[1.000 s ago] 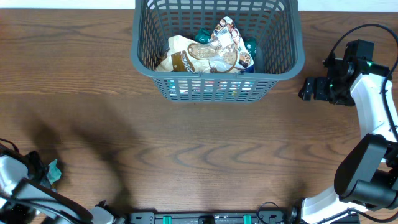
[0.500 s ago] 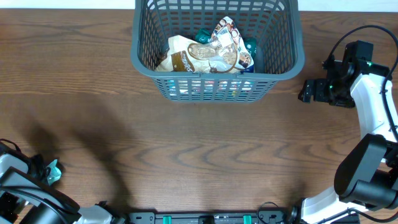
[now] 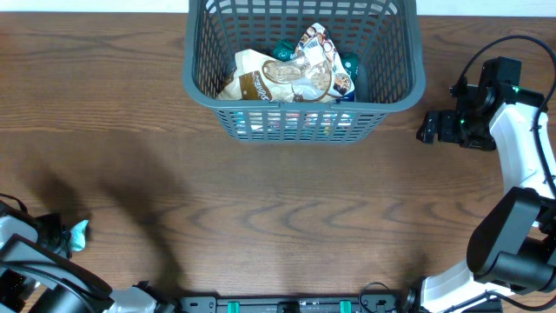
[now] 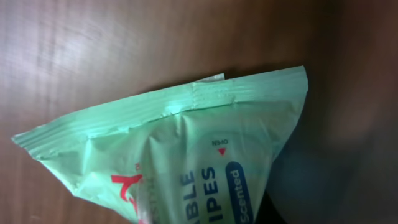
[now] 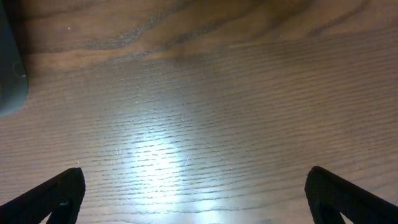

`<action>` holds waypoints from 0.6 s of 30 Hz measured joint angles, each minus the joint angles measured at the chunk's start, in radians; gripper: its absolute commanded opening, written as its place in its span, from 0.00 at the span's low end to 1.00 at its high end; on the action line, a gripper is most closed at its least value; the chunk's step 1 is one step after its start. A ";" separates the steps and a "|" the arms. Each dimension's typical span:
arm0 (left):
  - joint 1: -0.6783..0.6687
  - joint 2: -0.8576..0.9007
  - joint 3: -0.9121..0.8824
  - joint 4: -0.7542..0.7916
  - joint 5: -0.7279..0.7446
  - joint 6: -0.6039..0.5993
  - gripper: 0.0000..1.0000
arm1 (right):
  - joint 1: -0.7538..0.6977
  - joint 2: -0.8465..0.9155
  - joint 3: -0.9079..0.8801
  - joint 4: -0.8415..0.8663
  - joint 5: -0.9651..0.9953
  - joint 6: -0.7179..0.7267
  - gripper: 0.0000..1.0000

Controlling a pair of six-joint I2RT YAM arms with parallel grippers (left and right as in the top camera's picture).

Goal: Pack container
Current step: 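Lift the wet wipes pack with the left gripper and drop it into the basket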

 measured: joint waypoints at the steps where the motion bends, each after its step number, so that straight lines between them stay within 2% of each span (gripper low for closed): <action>1: -0.001 -0.005 0.000 -0.001 0.023 0.018 0.06 | 0.000 0.000 0.000 0.000 0.000 0.000 0.99; 4: -0.019 -0.057 0.000 -0.018 0.081 0.104 0.06 | 0.000 0.000 0.000 0.000 0.000 -0.003 0.99; 9: -0.100 -0.258 0.053 -0.094 0.119 0.245 0.06 | 0.000 0.000 0.000 0.000 0.000 -0.007 0.99; 13: -0.185 -0.389 0.216 -0.170 0.131 0.331 0.06 | 0.000 0.000 0.000 0.000 0.000 -0.011 0.99; 18: -0.329 -0.418 0.500 -0.254 0.170 0.451 0.06 | 0.000 0.000 0.000 0.002 0.000 -0.017 0.99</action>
